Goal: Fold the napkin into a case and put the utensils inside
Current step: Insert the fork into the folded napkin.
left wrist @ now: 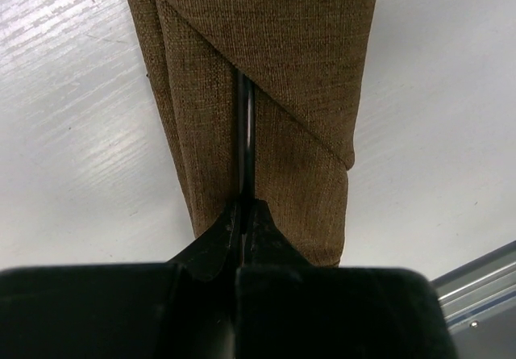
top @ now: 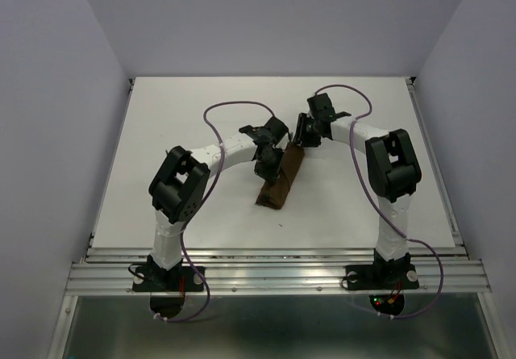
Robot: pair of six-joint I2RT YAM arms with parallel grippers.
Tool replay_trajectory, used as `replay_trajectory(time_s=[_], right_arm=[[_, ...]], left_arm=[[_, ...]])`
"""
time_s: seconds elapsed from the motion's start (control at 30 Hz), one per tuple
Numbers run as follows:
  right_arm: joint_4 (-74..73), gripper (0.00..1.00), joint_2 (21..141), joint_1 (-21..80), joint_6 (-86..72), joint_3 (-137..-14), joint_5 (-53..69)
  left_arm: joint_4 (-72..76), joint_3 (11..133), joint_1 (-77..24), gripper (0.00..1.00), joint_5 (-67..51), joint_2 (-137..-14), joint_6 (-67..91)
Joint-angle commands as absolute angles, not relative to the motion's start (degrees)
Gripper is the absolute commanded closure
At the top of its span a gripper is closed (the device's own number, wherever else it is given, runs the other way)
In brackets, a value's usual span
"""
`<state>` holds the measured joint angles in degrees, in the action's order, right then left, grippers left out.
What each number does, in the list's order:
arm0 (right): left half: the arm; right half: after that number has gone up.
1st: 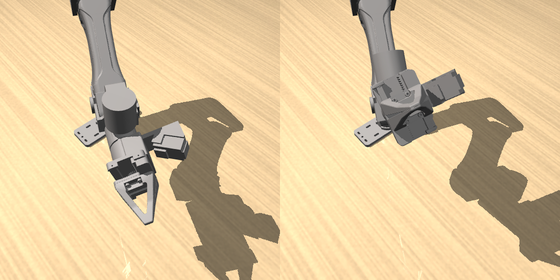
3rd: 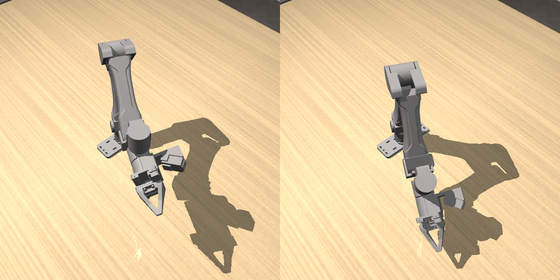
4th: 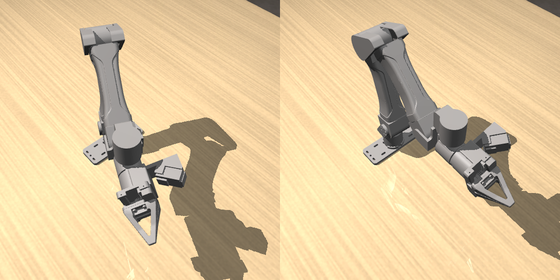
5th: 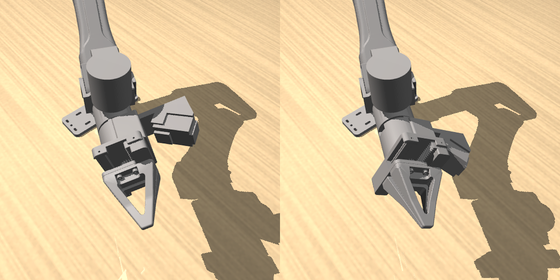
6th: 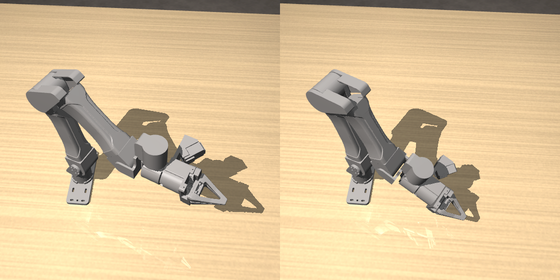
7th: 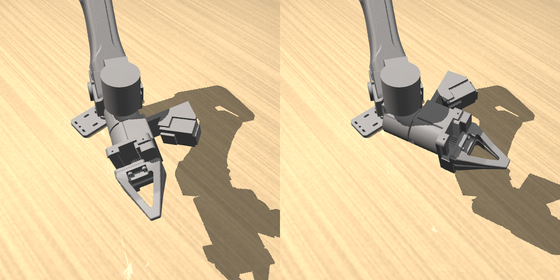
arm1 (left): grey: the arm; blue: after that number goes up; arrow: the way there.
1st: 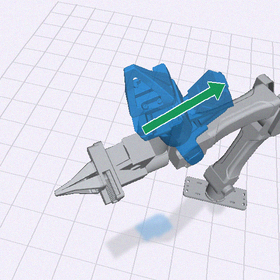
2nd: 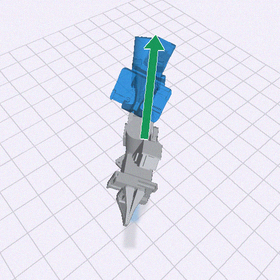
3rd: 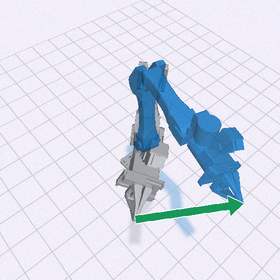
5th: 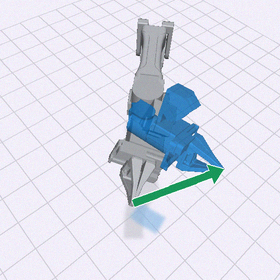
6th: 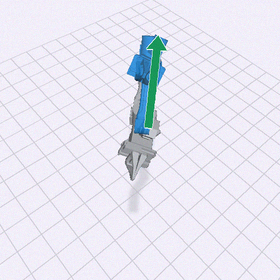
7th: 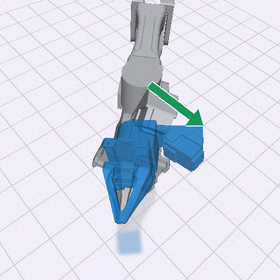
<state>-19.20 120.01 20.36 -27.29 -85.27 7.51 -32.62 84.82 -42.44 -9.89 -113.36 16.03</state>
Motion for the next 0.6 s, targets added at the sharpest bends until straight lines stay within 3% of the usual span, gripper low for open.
replay_trajectory(time_s=[0.0,0.57], right_arm=[[-23.55,0.56,120.67,22.06,-27.86,-82.53,7.47],[-22.50,0.56,120.06,22.59,-28.83,-80.77,7.56]], left_arm=[[-32.52,88.24,-41.75,1.00,-10.11,-114.34,16.96],[-33.22,92.99,-41.13,1.00,-7.21,-117.51,19.86]])
